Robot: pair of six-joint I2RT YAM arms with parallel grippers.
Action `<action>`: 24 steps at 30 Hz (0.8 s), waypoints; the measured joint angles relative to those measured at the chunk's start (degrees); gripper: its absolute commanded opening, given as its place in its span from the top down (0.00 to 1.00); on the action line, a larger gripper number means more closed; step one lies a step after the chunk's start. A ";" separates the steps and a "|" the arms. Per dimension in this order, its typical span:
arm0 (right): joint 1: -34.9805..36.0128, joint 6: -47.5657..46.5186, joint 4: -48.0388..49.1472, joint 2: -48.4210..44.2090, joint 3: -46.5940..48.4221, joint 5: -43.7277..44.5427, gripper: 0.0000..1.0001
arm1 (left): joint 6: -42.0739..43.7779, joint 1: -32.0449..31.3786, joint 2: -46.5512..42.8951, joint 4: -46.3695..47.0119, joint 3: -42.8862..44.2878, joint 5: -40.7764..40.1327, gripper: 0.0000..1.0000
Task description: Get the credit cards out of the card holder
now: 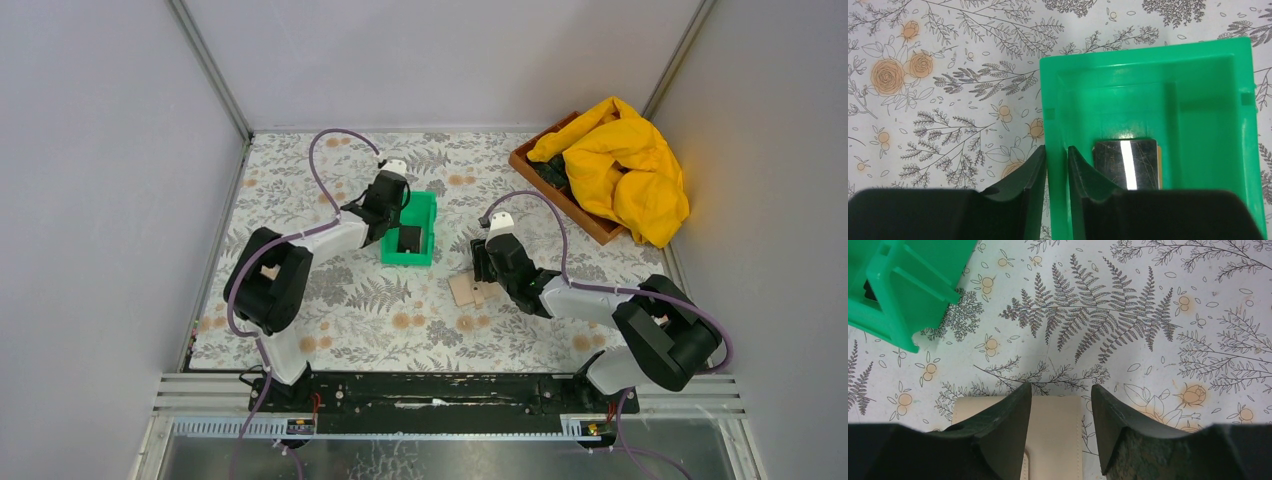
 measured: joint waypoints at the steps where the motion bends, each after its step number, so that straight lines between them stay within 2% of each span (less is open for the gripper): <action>1: 0.00 0.00 0.00 0.00 0.00 0.00 0.45 | 0.02 0.00 0.24 -0.02 0.00 -0.11 0.78; 11: 0.00 0.00 -0.20 0.68 0.31 0.00 0.45 | -0.07 0.52 0.39 0.22 -0.13 -4.09 0.75; 24: 0.00 0.00 -0.22 1.51 0.44 0.00 0.45 | -2.67 5.90 0.39 0.70 -1.55 -9.38 0.71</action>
